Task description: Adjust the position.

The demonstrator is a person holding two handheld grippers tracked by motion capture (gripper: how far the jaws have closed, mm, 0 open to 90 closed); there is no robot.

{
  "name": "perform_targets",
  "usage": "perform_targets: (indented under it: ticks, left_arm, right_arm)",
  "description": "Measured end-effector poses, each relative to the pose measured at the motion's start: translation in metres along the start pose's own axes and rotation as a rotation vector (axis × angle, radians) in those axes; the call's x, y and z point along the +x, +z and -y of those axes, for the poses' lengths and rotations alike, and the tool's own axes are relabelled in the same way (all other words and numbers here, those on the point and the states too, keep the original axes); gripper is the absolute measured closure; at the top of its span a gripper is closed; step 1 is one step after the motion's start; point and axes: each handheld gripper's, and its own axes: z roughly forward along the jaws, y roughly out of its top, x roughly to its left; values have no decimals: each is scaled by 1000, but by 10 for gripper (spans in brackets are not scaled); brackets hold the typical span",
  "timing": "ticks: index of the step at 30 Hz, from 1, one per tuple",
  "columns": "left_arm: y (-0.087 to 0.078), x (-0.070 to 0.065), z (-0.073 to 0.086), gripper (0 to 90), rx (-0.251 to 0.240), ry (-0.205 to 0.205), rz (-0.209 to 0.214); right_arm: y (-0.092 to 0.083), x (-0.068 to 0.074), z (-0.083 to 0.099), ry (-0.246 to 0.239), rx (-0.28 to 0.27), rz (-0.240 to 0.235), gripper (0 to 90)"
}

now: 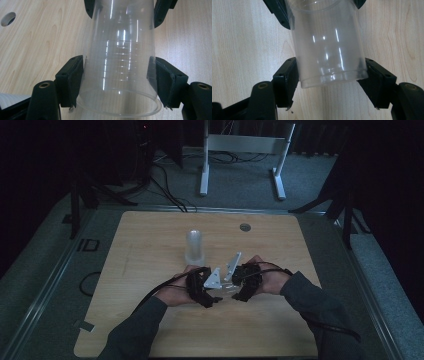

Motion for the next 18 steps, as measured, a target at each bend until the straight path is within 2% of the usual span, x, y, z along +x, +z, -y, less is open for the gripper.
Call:
perform_targets:
  ticks: [7,9,14,18]
  left_arm:
    - [0,-1,0,296,4,0,4]
    - [0,0,-1,288,4,-16,15]
    - [0,1,-1,267,1,-30,8]
    - [-1,2,-1,212,-3,-46,5]
  right_arm:
    - [1,2,-1,-13,1,-6,385]
    - [1,2,0,-15,-6,-9,397]
    - [0,2,1,-6,-15,-6,408]
    - [1,1,2,-12,-23,-7,415]
